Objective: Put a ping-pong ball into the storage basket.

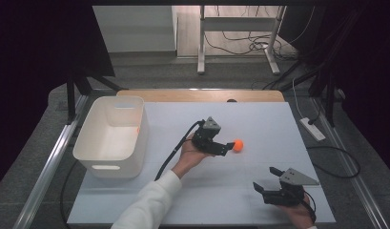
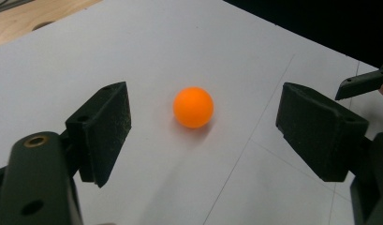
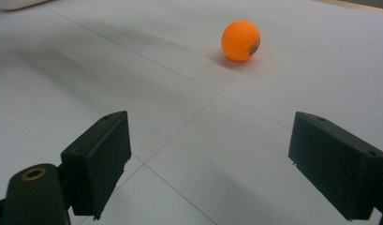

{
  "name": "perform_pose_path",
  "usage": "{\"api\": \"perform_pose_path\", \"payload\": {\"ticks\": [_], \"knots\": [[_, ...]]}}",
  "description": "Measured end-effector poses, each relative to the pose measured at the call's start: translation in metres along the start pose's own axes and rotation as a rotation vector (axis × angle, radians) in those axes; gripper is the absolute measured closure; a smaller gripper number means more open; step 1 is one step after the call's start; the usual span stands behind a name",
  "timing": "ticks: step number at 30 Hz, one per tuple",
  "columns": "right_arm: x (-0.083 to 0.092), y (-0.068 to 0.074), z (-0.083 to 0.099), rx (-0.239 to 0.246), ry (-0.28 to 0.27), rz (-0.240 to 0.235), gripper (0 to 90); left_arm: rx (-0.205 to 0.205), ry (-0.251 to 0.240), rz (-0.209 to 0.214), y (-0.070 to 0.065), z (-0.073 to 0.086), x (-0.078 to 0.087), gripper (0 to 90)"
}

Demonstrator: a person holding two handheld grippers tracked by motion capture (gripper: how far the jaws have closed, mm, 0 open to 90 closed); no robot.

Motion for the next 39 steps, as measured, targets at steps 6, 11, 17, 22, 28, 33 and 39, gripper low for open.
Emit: {"api": "perform_pose_path", "payload": {"ticks": [6,11,17,22,28,33,39], "knots": [[0.000,0.000,0.000,-0.002,-0.003,-0.001,13.2,-0.011,0.036,-0.006,0.000,0.004,-0.007,18.9],[0.000,0.000,0.000,0.001,0.000,0.003,13.2,-0.012,0.059,-0.003,0.000,0.009,-0.015,18.8],[0.000,0.000,0.000,0.001,0.000,0.001,13.2,-0.002,0.065,0.005,0.001,0.010,-0.021,18.7],[0.000,0.000,0.000,-0.002,0.000,0.001,13.2,0.007,0.071,0.006,0.002,0.011,-0.025,18.4],[0.000,0.001,0.000,-0.002,-0.002,-0.002,13.2,-0.005,0.090,0.014,-0.001,0.011,-0.033,18.0],[0.001,0.000,0.000,-0.003,-0.001,0.002,13.2,-0.006,0.100,0.023,-0.002,0.011,-0.039,17.1],[0.001,0.000,0.000,-0.007,-0.005,-0.001,13.2,-0.014,0.126,0.030,-0.003,0.014,-0.046,17.1]]}}
Point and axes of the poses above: each handheld gripper's, and its own axes: x roughly backward along the jaws, z roughly out of its underside, y roughly to its left, the point moved 10 cm from there along -x, roughly forward along the jaws, and after that the axes turned 3 degrees about y, right-handed, at the moved point
